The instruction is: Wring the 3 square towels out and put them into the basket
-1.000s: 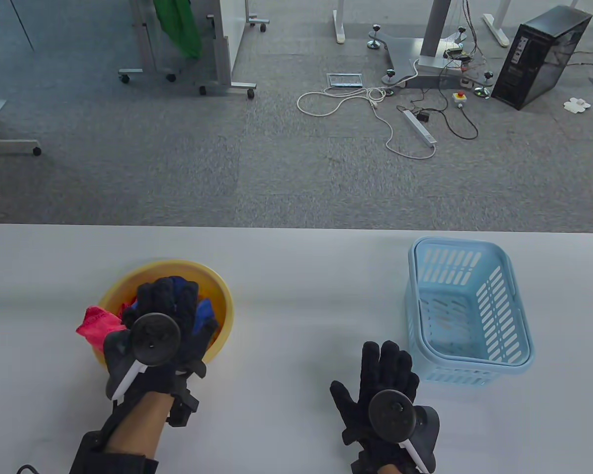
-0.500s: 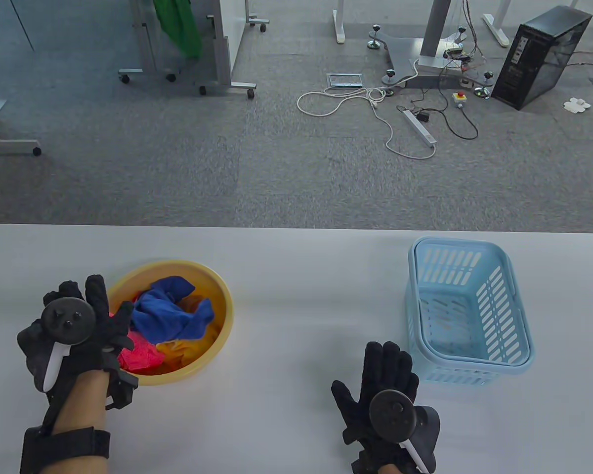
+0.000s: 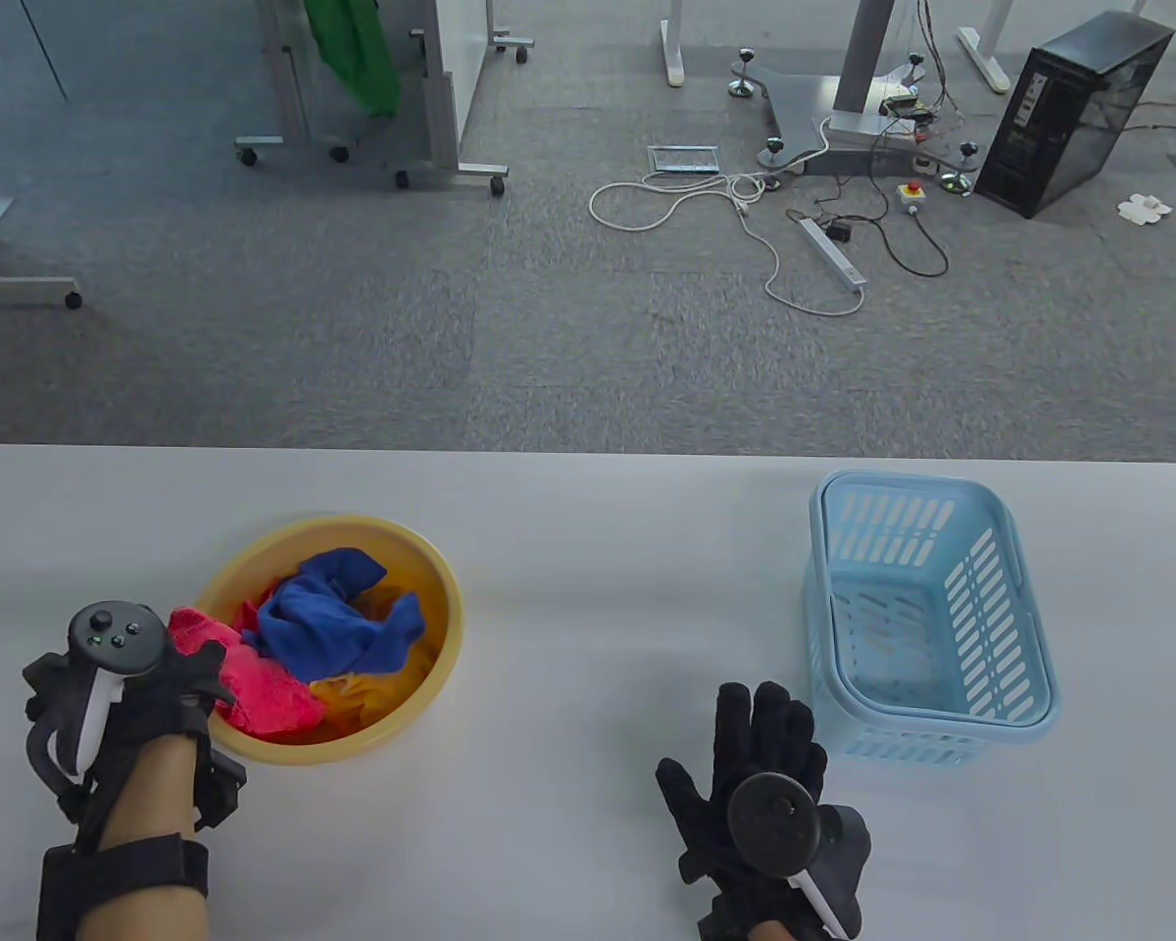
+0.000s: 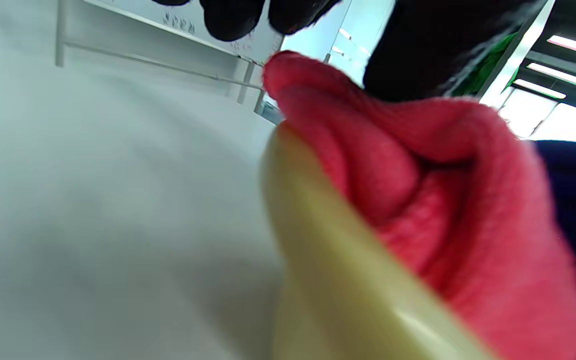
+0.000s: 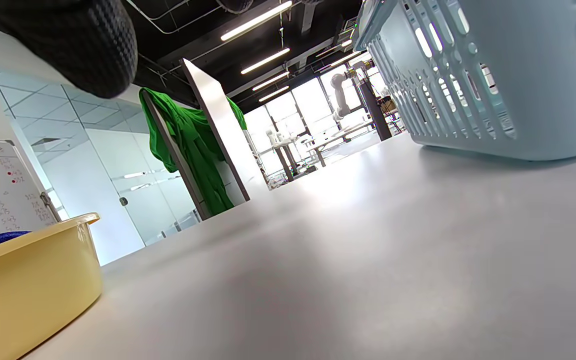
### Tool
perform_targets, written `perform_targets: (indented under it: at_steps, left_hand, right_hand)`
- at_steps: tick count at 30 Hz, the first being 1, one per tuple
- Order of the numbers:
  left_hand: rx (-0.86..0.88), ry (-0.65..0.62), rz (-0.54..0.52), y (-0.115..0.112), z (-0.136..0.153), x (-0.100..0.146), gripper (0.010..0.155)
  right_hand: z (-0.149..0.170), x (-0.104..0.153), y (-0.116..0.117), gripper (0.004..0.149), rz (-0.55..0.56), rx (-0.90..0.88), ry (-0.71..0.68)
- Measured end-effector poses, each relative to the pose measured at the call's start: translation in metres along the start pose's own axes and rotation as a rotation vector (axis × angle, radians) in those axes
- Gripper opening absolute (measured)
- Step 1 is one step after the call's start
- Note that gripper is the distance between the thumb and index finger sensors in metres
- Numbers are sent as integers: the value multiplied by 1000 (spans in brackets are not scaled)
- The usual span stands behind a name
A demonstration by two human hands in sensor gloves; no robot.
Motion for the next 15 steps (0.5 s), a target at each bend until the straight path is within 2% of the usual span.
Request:
perform_targets:
  at_steps: [3, 5, 7, 9, 12, 15]
  left_hand:
    - [20, 18, 5, -4, 3, 0, 77]
    - [-29, 0, -65, -3, 3, 0, 60]
    - [-24, -39, -105, -2, 1, 1, 49]
    - [3, -51, -90, -3, -1, 2, 46]
    - [-10, -51, -137, 1, -3, 6, 45]
    - [20, -52, -138, 7, -6, 9, 44]
  right_hand:
    - [0, 0, 0, 94, 1, -3, -1]
    - [0, 0, 0, 93, -1, -3, -1]
    - [0, 0, 0, 93, -2, -8, -2]
    - [0, 0, 0, 92, -4, -8, -3]
    - [0, 0, 0, 91, -5, -4, -3]
    - [0, 0, -2, 91, 5, -2, 3]
Point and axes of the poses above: the tracker on the back of each hand, its own z axis roughly to the little-finger side, its own x axis roughly from the fingertips to the wrist, y = z × x, the point moved 1 cm from there along -x, roughly from the wrist to the fingertips, and after that the axes turned 2 degrees about y, right-handed, at the moved point
